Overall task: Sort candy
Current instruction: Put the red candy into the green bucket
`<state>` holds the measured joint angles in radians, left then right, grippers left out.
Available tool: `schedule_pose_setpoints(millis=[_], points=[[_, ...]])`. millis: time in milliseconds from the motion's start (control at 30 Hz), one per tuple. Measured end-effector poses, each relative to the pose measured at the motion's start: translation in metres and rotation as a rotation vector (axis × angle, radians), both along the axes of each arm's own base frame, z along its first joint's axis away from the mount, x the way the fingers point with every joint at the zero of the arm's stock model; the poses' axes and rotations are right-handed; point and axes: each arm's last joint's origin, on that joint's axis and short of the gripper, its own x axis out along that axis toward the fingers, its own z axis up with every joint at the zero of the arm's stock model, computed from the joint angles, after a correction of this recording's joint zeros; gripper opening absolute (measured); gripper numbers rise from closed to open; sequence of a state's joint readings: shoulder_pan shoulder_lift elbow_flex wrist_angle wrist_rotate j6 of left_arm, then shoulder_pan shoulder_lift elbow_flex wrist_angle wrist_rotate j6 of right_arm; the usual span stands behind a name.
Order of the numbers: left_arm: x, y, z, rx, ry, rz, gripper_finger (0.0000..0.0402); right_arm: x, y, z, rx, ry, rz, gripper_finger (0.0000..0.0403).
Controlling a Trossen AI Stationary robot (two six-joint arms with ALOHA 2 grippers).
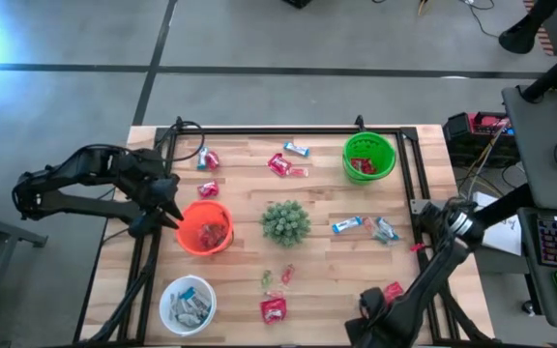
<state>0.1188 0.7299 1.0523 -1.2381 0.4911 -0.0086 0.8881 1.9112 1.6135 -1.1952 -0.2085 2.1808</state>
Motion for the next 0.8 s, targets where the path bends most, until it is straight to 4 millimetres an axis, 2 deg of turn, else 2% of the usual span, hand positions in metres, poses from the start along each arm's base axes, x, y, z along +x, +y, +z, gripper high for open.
schedule_pose_setpoints(millis=[400,800], points=[[-0.001,0.000,0.000,-0.005,0.001,0.007,0.0113,0.006,0.009,-0.032,-0.043,0.037,-0.009,0.0231],[-0.001,0.000,0.000,-0.017,0.008,0.022,0.0113,0.002,0.003,-0.056,-0.108,0.053,-0.060,0.0231]])
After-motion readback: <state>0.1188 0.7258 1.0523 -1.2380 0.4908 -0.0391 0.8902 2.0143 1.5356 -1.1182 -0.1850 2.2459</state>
